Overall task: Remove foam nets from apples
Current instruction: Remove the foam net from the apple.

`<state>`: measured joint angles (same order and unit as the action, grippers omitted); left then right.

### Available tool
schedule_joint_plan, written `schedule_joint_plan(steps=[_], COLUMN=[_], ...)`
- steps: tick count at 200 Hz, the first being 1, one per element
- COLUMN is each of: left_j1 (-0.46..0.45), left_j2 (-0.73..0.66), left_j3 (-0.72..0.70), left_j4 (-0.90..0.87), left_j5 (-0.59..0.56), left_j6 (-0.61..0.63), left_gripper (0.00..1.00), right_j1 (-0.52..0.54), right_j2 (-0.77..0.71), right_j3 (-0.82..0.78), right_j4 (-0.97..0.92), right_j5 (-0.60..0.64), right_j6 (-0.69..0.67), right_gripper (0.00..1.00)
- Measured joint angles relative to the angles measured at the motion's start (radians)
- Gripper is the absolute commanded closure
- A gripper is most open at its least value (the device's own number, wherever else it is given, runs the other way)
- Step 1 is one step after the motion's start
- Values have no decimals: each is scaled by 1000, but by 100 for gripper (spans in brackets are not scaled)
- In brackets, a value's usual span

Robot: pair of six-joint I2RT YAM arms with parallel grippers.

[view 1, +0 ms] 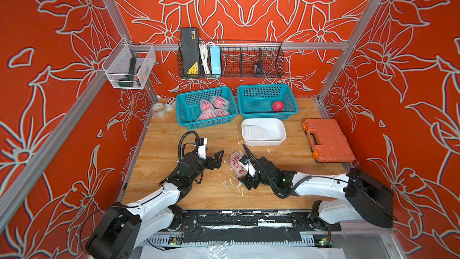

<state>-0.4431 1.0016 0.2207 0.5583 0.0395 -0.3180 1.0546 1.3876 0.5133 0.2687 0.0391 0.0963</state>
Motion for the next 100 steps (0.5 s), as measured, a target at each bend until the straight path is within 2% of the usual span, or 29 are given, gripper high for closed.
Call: schedule_joint_plan(steps=[64,100], left_j1=[0,0], left_j2=[1,1], left_j3=[0,-9], left_j4=[0,2], left_j5=[-5,-6], left_j6=[7,8], left_gripper=[3,3], right_j1=[2,7], right_j2=[143,170], right_j3=[156,187], right_j4=[-55,-79], right_j5=[120,195], right_j6=[80,132], right_gripper=[4,5])
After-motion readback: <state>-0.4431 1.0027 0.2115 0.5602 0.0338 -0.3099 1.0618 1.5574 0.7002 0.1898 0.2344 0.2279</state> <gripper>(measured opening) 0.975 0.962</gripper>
